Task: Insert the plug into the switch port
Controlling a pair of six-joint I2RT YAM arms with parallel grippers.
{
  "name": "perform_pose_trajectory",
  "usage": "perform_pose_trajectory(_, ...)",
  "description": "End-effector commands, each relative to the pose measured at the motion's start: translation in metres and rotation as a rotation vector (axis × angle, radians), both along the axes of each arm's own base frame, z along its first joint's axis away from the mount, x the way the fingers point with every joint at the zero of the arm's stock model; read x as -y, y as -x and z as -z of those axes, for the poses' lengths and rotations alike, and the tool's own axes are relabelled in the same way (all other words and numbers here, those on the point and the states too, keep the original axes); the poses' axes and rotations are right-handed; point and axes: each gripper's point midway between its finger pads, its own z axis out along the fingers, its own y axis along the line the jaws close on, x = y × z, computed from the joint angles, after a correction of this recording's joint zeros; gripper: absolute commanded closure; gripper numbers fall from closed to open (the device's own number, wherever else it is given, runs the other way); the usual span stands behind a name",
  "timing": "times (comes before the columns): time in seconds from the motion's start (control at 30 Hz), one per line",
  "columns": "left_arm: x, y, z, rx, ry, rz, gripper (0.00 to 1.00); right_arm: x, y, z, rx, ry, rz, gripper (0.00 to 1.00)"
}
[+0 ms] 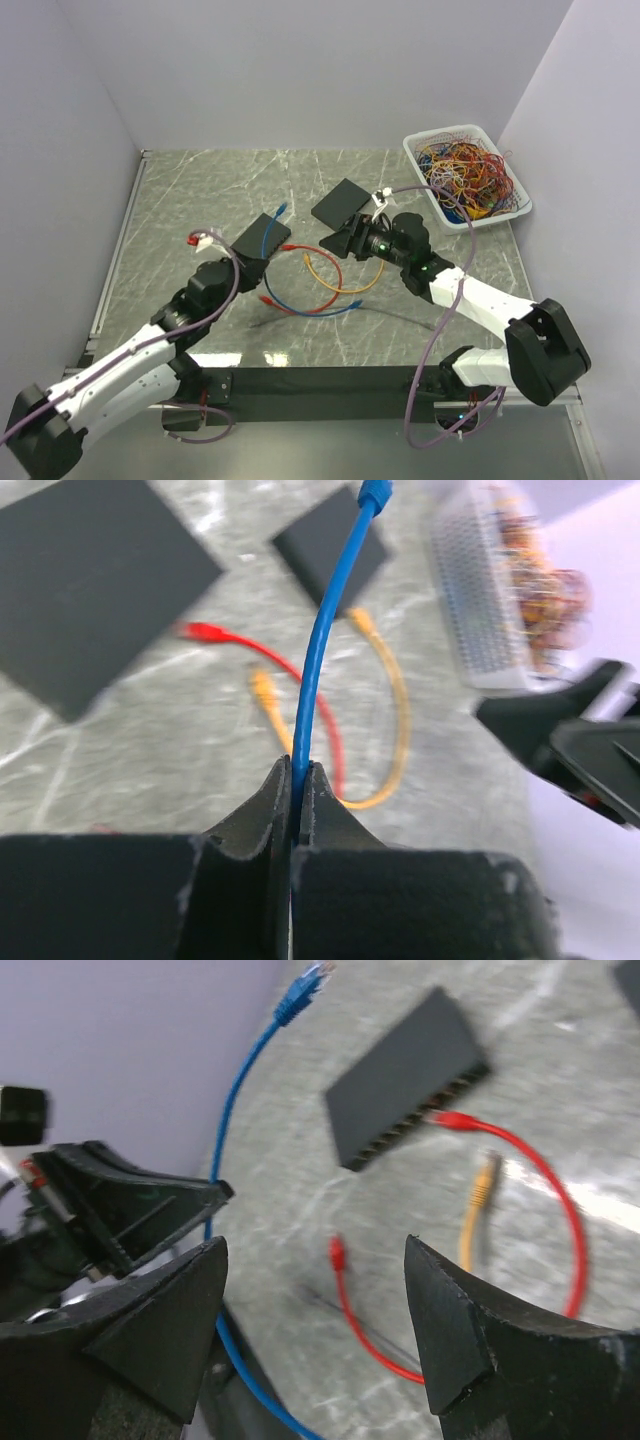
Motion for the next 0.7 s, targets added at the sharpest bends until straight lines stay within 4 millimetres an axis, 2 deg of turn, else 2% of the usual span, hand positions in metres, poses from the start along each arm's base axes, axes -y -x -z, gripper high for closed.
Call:
perform_pose_trajectory(0.0,0.010,0.014,-0.025,0.100,0.088,0.094,1.00,-0.015,0.017,-0.061,0.125,-0.201,-0.114,0.23)
perform_pose_trajectory(0.13,0.009,0.022,-0.034,0.143,0.130,0.115,0.99,-0.023,0.017,-0.084,0.134,-0.274,-0.154,0.26)
perform_pose_trajectory(0.23,0.008,0.023,-0.038,0.164,0.149,0.114,0.99,-0.032,0.013,-0.093,0.129,-0.304,-0.167,0.27)
perform_pose_trajectory(0.27,0.009,0.024,-0.039,0.170,0.154,0.118,1.00,-0.036,0.009,-0.088,0.110,-0.302,-0.168,0.27)
perform_pose_trajectory(0.3,0.009,0.024,-0.040,0.172,0.159,0.123,0.99,-0.040,0.006,-0.094,0.103,-0.318,-0.171,0.27)
perform_pose_trajectory(0.33,0.011,0.025,-0.043,0.182,0.165,0.130,1.00,-0.045,0.003,-0.087,0.080,-0.318,-0.175,0.27)
perform_pose_trajectory(0.4,0.012,0.026,-0.044,0.185,0.169,0.139,1.00,-0.050,-0.001,-0.093,0.073,-0.348,-0.180,0.27)
perform_pose_trajectory(0.53,0.016,0.029,-0.047,0.199,0.190,0.161,0.99,-0.062,-0.010,-0.084,0.032,-0.365,-0.181,0.29)
perform_pose_trajectory(0.57,0.016,0.030,-0.049,0.209,0.199,0.167,0.99,-0.064,-0.012,-0.090,0.036,-0.381,-0.186,0.30)
perform_pose_trajectory(0.67,0.018,0.032,-0.048,0.217,0.209,0.181,0.99,-0.071,-0.015,-0.087,0.017,-0.394,-0.196,0.31)
